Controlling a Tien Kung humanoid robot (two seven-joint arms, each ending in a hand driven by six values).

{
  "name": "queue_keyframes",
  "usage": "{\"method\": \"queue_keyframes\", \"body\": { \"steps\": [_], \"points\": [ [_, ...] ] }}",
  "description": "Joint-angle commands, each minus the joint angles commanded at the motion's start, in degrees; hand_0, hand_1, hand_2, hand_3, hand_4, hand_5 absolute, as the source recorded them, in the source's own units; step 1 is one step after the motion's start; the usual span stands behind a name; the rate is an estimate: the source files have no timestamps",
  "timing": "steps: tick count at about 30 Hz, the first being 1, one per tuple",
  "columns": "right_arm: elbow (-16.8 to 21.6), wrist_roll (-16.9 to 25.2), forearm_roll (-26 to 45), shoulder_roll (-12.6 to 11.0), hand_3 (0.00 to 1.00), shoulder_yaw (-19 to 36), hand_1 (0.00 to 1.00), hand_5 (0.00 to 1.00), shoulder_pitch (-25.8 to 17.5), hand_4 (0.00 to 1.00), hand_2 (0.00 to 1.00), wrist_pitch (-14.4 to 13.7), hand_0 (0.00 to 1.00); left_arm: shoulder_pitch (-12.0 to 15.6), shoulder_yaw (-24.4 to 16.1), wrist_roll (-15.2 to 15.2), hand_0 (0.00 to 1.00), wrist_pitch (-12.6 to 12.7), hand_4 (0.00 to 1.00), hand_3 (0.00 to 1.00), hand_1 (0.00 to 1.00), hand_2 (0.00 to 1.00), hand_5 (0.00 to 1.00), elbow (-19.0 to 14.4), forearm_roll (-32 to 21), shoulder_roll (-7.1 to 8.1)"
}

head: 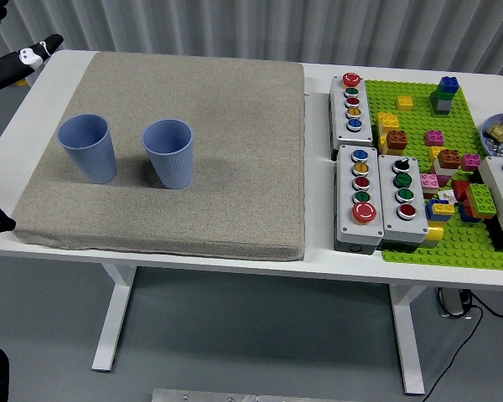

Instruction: Pick cup pour cup place

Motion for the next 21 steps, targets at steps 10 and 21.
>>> {"method": "queue_keyframes", "body": {
  "steps": [10,21],
  "points": [
    [0.0,-0.2,-0.6,0.0,0.603,0.1,0.703,0.260,-0.4,0.110,0.750,0.1,0.749,5.1,1.1,1.3,0.838,4.1,0.961,0.998,0.853,0.998,0.261,1.5,-1.6,0.77],
    [0.0,-0.2,-0.9,-0.1,0.603,0.2,0.702,0.264,-0.5,0.109,0.751,0.3,0.747,11.1,2.6,1.2,0.845,4.5,0.975,0.998,0.865,0.998,0.321,1.1,-4.1,2.27]
  ]
}}
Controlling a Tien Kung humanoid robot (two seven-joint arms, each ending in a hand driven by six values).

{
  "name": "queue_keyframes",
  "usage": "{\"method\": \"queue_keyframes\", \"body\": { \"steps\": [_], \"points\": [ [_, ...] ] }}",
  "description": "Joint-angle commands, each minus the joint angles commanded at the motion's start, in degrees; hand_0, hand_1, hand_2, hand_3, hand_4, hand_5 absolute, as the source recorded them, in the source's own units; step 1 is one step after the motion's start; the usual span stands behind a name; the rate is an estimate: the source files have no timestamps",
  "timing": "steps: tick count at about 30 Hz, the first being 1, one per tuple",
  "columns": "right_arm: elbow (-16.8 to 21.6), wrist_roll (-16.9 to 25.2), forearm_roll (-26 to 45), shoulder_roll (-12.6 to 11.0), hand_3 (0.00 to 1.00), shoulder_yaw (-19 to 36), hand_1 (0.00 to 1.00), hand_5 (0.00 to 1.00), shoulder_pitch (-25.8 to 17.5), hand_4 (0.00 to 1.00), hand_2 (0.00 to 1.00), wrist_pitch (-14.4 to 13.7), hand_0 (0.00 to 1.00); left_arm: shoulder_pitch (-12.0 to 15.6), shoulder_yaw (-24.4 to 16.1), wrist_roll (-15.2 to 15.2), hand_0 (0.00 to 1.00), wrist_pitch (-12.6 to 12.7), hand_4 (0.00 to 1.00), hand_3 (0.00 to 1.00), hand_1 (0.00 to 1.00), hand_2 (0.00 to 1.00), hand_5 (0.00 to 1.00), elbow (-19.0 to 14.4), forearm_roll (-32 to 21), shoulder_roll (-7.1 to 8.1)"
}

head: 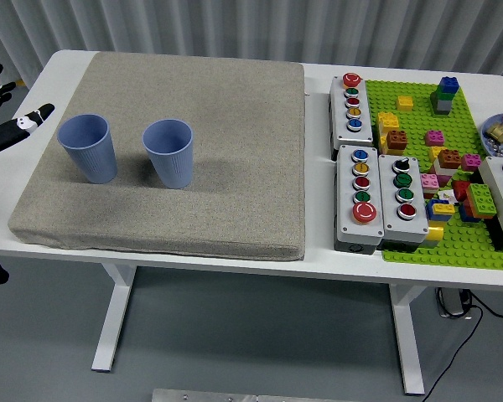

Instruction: Pick cup pour cup place

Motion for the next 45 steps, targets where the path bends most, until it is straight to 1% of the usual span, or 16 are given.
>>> {"method": "queue_keyframes", "body": {
  "steps": [5,6,12,13,18,19,21,23,25,26,28,35,39,42,43,45],
  "points": [
    [0.0,-0.1,-0.2,0.0,0.603,0.2,0.702,0.264,0.1,0.109,0.751,0.1,0.747,1.7,1.3,-0.4,0.845,0.4,0.975,0.998,0.865,0.998,0.321,0.6,-0.4,-0.30],
    [0.0,-0.2,-0.4,0.0,0.604,0.3,0.701,0.267,0.2,0.110,0.751,0.1,0.747,2.2,1.7,-0.6,0.842,0.6,0.974,0.998,0.862,0.998,0.340,0.9,-0.7,-0.70],
    [0.0,-0.2,-0.2,0.1,0.604,0.3,0.701,0.267,0.4,0.110,0.751,0.1,0.747,3.1,2.4,-1.7,0.842,0.7,0.974,0.998,0.862,0.998,0.340,2.6,-1.6,-2.52],
    [0.0,-0.2,-0.2,0.1,0.604,0.4,0.701,0.269,0.4,0.109,0.751,0.0,0.747,3.1,2.4,-1.8,0.836,0.8,0.977,0.998,0.858,0.998,0.353,2.8,-1.6,-2.71],
    [0.0,-0.2,-0.1,0.1,0.604,0.2,0.701,0.269,0.5,0.109,0.751,0.0,0.747,2.9,2.2,-2.2,0.836,1.2,0.977,0.998,0.858,0.998,0.353,4.0,-1.9,-3.04],
    [0.0,-0.2,-0.1,0.1,0.605,0.2,0.702,0.271,0.5,0.109,0.752,0.0,0.747,2.9,2.2,-2.2,0.896,1.2,0.979,0.998,0.926,0.998,0.369,4.1,-1.9,-3.03],
    [0.0,-0.2,-0.1,0.1,0.605,0.3,0.702,0.271,0.5,0.109,0.752,0.0,0.747,3.0,2.2,-2.5,0.896,0.8,0.979,0.998,0.926,0.998,0.369,4.4,-2.3,-3.04],
    [0.0,-0.2,-0.2,0.1,0.605,0.3,0.702,0.271,0.5,0.109,0.752,0.0,0.747,2.9,2.6,-3.5,0.896,0.0,0.979,0.998,0.926,0.998,0.369,5.1,-3.6,-3.27],
    [0.0,-0.2,-0.2,0.1,0.605,0.3,0.701,0.272,0.5,0.109,0.752,0.1,0.747,2.8,2.9,-4.7,0.915,-0.9,0.986,0.998,0.934,0.998,0.373,5.9,-6.3,-3.51],
    [0.0,-0.2,-0.1,0.1,0.605,0.3,0.701,0.272,0.6,0.109,0.752,0.0,0.747,2.8,3.2,-5.5,0.915,-1.6,0.986,0.998,0.934,0.998,0.373,6.7,-7.5,-3.94],
    [0.0,-0.2,0.0,0.2,0.605,0.3,0.701,0.272,0.6,0.109,0.752,0.0,0.747,2.6,3.5,-6.3,0.915,-2.0,0.986,0.998,0.934,0.998,0.373,7.7,-8.2,-4.41],
    [0.0,-0.3,0.1,0.3,0.605,0.2,0.701,0.273,0.7,0.110,0.752,0.0,0.747,2.3,4.7,-7.0,0.926,-1.4,0.992,0.998,0.934,0.998,0.386,10.7,-7.7,-5.14],
    [0.0,-0.4,0.1,0.5,0.606,0.3,0.701,0.276,0.7,0.110,0.752,0.0,0.747,2.1,5.0,-7.3,0.942,-1.3,0.989,0.998,0.945,0.998,0.401,11.6,-6.8,-5.66],
    [0.0,-0.4,0.0,0.5,0.606,0.4,0.701,0.276,0.7,0.110,0.752,0.0,0.747,1.8,5.0,-7.5,0.942,-1.5,0.989,0.998,0.945,0.998,0.401,12.0,-6.8,-5.74],
    [0.0,-0.4,0.0,0.5,0.606,0.4,0.701,0.277,0.8,0.110,0.752,0.0,0.747,1.7,5.0,-7.6,0.964,-1.6,0.988,0.998,0.961,0.998,0.405,12.1,-6.4,-5.74],
    [0.0,-0.4,0.1,0.5,0.606,0.3,0.701,0.277,0.8,0.110,0.752,0.0,0.747,1.6,5.0,-7.6,0.964,-1.8,0.988,0.998,0.961,0.998,0.405,12.3,-6.4,-5.77]
  ]
}}
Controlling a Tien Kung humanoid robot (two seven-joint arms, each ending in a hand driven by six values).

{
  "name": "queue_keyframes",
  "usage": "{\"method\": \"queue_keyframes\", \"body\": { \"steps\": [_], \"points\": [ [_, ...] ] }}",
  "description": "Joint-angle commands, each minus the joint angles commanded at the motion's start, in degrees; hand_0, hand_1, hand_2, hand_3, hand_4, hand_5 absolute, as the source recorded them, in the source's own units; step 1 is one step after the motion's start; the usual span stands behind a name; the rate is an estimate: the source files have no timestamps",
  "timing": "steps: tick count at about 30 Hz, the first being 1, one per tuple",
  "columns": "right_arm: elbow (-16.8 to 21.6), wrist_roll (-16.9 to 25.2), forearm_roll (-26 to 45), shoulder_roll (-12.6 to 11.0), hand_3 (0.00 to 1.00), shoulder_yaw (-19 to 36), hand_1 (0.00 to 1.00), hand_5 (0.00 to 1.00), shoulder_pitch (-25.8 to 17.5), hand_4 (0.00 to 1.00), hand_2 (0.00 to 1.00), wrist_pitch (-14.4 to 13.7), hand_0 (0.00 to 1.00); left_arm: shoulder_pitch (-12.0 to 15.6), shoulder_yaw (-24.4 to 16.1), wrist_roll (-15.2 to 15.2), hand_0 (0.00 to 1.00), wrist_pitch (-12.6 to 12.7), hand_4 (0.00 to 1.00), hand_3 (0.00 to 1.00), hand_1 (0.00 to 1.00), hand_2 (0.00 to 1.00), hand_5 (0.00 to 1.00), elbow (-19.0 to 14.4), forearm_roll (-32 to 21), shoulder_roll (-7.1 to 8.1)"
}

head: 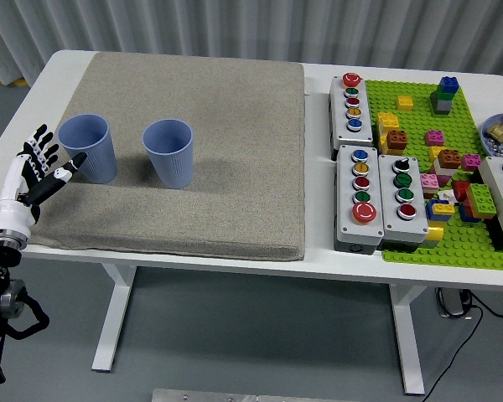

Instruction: Pick cup pour cup place

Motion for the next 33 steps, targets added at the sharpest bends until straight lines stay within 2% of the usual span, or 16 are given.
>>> {"method": "queue_keyframes", "body": {
  "steps": [21,22,27,28,33],
  "points": [
    [0.0,-0.3,-0.6,0.3,0.606,0.3,0.699,0.280,-0.3,0.112,0.752,0.0,0.747,-0.1,1.0,-0.5,0.974,-1.3,0.989,0.998,0.966,0.998,0.381,1.5,4.4,-0.19],
    [0.0,-0.3,-0.6,0.3,0.606,0.2,0.699,0.282,-0.3,0.112,0.752,0.0,0.747,-0.2,1.1,-0.4,0.974,-1.4,0.971,0.998,0.968,0.998,0.313,1.6,4.6,-0.22],
    [0.0,-0.3,-0.6,0.3,0.606,0.3,0.699,0.282,-0.3,0.112,0.752,0.1,0.747,-0.3,1.0,-0.4,0.974,-1.7,0.971,0.998,0.968,0.998,0.313,1.4,4.9,-0.19],
    [0.0,-0.3,-0.6,0.3,0.607,0.3,0.699,0.284,-0.3,0.112,0.752,0.1,0.747,-0.4,1.0,-0.4,0.975,-1.8,0.896,0.998,0.967,0.998,0.140,1.3,5.0,-0.17],
    [0.0,-0.3,-0.5,0.3,0.607,0.2,0.699,0.284,-0.1,0.112,0.752,0.1,0.747,-0.7,1.0,-0.3,0.975,-2.1,0.896,0.998,0.967,0.998,0.140,1.0,5.2,-0.18]
  ]
}}
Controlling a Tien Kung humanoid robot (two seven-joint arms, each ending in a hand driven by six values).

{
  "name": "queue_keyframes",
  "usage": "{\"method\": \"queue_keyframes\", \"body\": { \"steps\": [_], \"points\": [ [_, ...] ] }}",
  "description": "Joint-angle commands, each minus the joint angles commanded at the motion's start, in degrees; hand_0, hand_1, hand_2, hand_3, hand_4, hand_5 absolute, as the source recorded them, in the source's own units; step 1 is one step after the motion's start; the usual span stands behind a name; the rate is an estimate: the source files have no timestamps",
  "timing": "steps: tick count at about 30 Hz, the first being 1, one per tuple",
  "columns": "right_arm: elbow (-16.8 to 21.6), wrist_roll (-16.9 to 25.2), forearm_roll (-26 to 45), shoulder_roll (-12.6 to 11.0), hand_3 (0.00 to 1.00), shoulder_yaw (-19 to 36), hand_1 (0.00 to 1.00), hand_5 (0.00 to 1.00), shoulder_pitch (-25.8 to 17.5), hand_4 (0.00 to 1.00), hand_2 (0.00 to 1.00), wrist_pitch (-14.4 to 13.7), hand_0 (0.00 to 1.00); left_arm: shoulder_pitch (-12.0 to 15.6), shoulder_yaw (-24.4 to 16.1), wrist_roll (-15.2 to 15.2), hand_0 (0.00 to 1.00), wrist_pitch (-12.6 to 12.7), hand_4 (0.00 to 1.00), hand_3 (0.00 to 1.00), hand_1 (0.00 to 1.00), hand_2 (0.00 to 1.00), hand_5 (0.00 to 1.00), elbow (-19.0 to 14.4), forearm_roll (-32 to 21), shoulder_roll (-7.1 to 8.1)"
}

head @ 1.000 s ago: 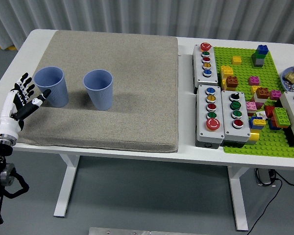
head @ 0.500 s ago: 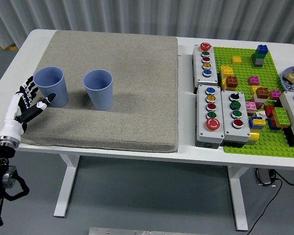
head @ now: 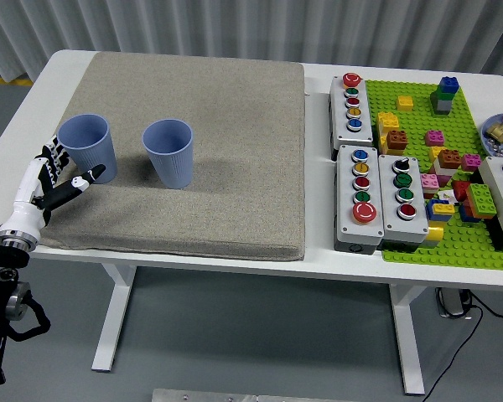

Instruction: Pick cup pour cup place

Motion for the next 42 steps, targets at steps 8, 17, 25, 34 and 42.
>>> {"method": "queue_keyframes", "body": {
  "steps": [8,17,25,34,42],
  "points": [
    [0.0,0.0,0.4,0.0,0.607,-0.1,0.699,0.283,0.2,0.112,0.752,0.0,0.747,-0.6,0.0,0.2,0.972,-0.2,0.901,0.998,0.966,0.998,0.151,1.3,-0.1,-0.21],
    [0.0,0.0,0.3,0.0,0.607,0.0,0.698,0.285,0.3,0.112,0.752,0.0,0.747,-1.9,0.6,0.4,0.973,-0.4,0.911,0.998,0.966,0.998,0.179,1.9,-0.4,-0.71],
    [0.0,0.1,0.4,0.0,0.607,-0.1,0.699,0.283,0.5,0.112,0.751,0.0,0.747,-2.9,1.1,0.5,0.972,-0.5,0.921,0.998,0.966,0.998,0.204,2.4,-0.2,-1.24],
    [0.0,0.0,0.3,0.0,0.607,0.1,0.699,0.282,0.5,0.112,0.752,0.0,0.747,-3.3,0.0,0.8,0.973,-0.4,0.924,0.998,0.966,0.998,0.225,3.2,0.3,-1.43],
    [0.0,0.0,0.2,0.0,0.607,0.2,0.699,0.282,0.5,0.112,0.751,0.0,0.747,-3.9,-0.1,1.0,0.973,-0.5,0.924,0.998,0.967,0.998,0.225,4.2,0.5,-1.41]
  ]
}}
